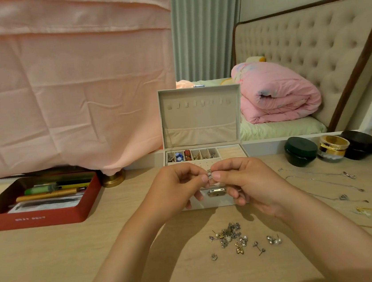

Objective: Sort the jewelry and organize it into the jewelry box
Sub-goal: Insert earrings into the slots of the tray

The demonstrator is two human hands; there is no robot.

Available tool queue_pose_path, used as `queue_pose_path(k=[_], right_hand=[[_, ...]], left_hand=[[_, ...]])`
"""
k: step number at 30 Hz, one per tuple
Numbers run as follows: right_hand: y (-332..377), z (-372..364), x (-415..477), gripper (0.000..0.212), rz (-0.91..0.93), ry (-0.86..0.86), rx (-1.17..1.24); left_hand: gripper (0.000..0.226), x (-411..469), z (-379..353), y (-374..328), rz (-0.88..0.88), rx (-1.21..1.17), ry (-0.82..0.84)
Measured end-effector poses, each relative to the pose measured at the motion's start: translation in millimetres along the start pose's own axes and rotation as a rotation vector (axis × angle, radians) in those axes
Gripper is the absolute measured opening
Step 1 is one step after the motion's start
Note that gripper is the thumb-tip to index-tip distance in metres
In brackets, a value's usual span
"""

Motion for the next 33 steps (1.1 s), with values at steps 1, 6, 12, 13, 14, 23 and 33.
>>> queue_pose_path(k=[1, 6, 12, 13, 14, 23, 33], right_hand=[[1, 0, 0, 0.013, 0.020, -0.005, -0.022], [10, -1, -2, 0.020, 0.192, -0.007, -0.277], [22, 0, -7, 0.024, 0.403, 0.023, -0.555], [24, 1, -6, 0.025, 0.415, 0.033, -0.572], [26, 2, -5, 0.025, 0.416, 0.033, -0.578], [46, 10, 33, 0.017, 0.300, -0.038, -0.555], [21, 28, 60, 0.016, 0.235, -0.122, -0.996]], left_hand=[[0.006, 0, 0, 1, 0.004, 0.007, -0.003], [0.008, 0, 1, 4, 0.010, 0.039, 0.003], [0.012, 2, 1, -1, 0.009, 0.014, 0.043], [0.012, 4, 0, -2, 0.004, 0.018, 0.049], [0.011, 6, 0, -3, -0.002, 0.026, 0.049], [0.011, 43, 0, -8, -0.056, 0.261, -0.117], [0.020, 49, -6, 19, -0.232, 0.816, -0.142]])
Point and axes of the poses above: each hand's wrist, its own x-axis towards the middle knuckle, its own z-axis out of the back of the hand, y = z × x, the point moved 4 cm from there along x, towards the middle knuckle, and after that the axes turned 6 degrees about x, right-handed, at the moved point
